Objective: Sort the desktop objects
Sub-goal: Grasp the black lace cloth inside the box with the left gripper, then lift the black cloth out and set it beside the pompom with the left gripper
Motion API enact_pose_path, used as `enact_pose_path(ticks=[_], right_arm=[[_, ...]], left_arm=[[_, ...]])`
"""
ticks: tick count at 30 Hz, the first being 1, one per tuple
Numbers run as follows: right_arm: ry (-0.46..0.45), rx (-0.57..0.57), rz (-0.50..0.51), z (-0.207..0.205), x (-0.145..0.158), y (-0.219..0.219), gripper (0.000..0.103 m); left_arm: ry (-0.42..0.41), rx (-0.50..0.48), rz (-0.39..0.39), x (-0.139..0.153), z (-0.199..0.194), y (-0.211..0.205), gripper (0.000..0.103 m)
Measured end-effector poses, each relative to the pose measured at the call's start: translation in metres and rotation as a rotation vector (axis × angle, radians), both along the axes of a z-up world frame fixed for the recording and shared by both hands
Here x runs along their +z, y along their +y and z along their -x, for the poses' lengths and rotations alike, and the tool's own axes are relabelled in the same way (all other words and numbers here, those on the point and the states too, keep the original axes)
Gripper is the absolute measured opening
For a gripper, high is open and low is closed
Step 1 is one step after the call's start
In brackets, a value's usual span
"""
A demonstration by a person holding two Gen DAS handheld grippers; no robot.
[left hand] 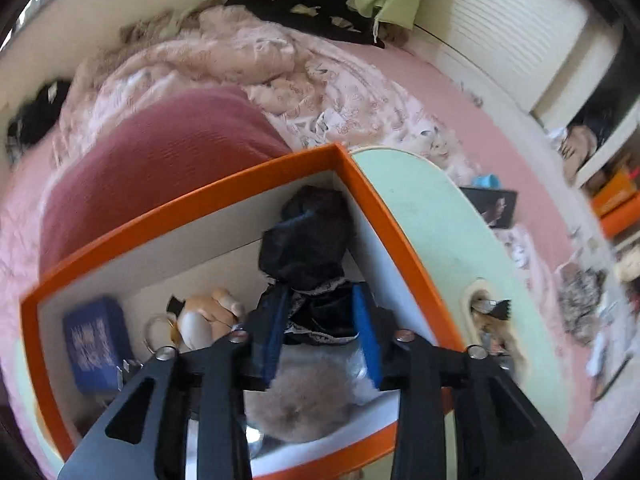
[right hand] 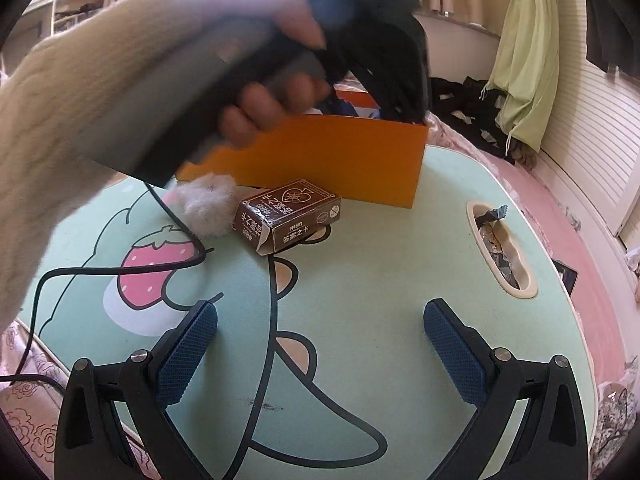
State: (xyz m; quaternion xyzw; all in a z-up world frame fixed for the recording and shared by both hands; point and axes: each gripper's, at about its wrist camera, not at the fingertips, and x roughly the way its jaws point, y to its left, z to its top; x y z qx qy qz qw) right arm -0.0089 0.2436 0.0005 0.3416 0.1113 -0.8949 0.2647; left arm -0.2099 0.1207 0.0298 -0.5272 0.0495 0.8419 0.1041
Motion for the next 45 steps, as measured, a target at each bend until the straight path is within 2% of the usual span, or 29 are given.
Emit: enact_pose_path(ticks=[1,3,5,7,10,11,12,13,17,21,24,26,30,33,36,37,40,43,45], right_arm=[[0.0,0.0,0.001,0.0,0.0,0.0,0.103],[0.002,0.0,-0.002,0.0,0.0,-0.001,0.103],[0.002,0.0,-0.002,0.0,0.0,-0.001,0.103],[0.002,-0.001,-0.001,0.0,-0.001,-0.002,0.103],[0.003,-0.001,-0.001,-0.001,-0.001,-0.002,0.103],[0.003,-0.001,-0.001,0.0,-0.001,-0.002,0.103],[0.003,-0.001,-0.001,0.0,-0.001,-0.003,0.103],[0.002,-0.001,0.0,0.0,-0.001,-0.002,0.103],[0.001,0.0,0.002,0.001,-0.001,-0.001,0.103],[0.003,-0.001,0.002,0.002,-0.002,-0.003,0.103],[0.002,0.0,0.002,0.002,-0.002,-0.003,0.103],[0.003,0.0,0.002,0.001,-0.002,-0.001,0.103],[0.003,0.0,0.003,0.001,-0.002,-0.001,0.103],[0.003,-0.001,0.001,0.002,-0.002,-0.002,0.103],[0.003,-0.002,0.001,0.002,-0.002,-0.002,0.103],[0.004,-0.002,0.0,0.002,-0.002,-0.002,0.103],[0.003,-0.001,0.002,0.001,-0.003,-0.002,0.103],[0.004,-0.002,0.003,0.001,-0.002,-0.003,0.103],[0.004,-0.002,0.003,0.001,-0.002,-0.002,0.103]], left_arm=[[0.002,0.014,0.015,0.0,0.0,0.0,0.047],[-0.011,0.062,0.036,-0.001,0.003,-0.009,0.065],[-0.003,0.076,0.027,0.0,0.003,-0.015,0.066],[0.054,0.087,-0.005,0.006,0.001,-0.022,0.066],[0.077,0.091,0.021,0.006,0.006,-0.021,0.065],[0.067,0.071,0.027,0.004,0.009,-0.016,0.06],[0.051,0.037,0.039,0.0,0.012,-0.01,0.047],[0.035,0.021,0.045,-0.003,0.014,-0.004,0.04],[0.029,-0.011,0.089,-0.007,0.012,0.004,0.033],[0.058,-0.002,0.0,0.008,-0.001,-0.012,0.031],[0.134,-0.013,-0.091,0.036,-0.029,-0.03,0.031],[0.192,-0.029,-0.159,0.06,-0.061,-0.045,0.031],[0.275,-0.06,-0.234,0.086,-0.122,-0.068,0.031],[0.284,-0.07,-0.26,0.082,-0.165,-0.084,0.031],[0.238,-0.063,-0.262,0.059,-0.18,-0.091,0.031],[0.223,-0.055,-0.266,0.051,-0.181,-0.092,0.032],[0.18,-0.009,-0.297,0.027,-0.181,-0.099,0.044],[0.208,0.038,-0.307,0.021,-0.196,-0.106,0.06],[0.245,0.094,-0.277,0.018,-0.208,-0.117,0.077]])
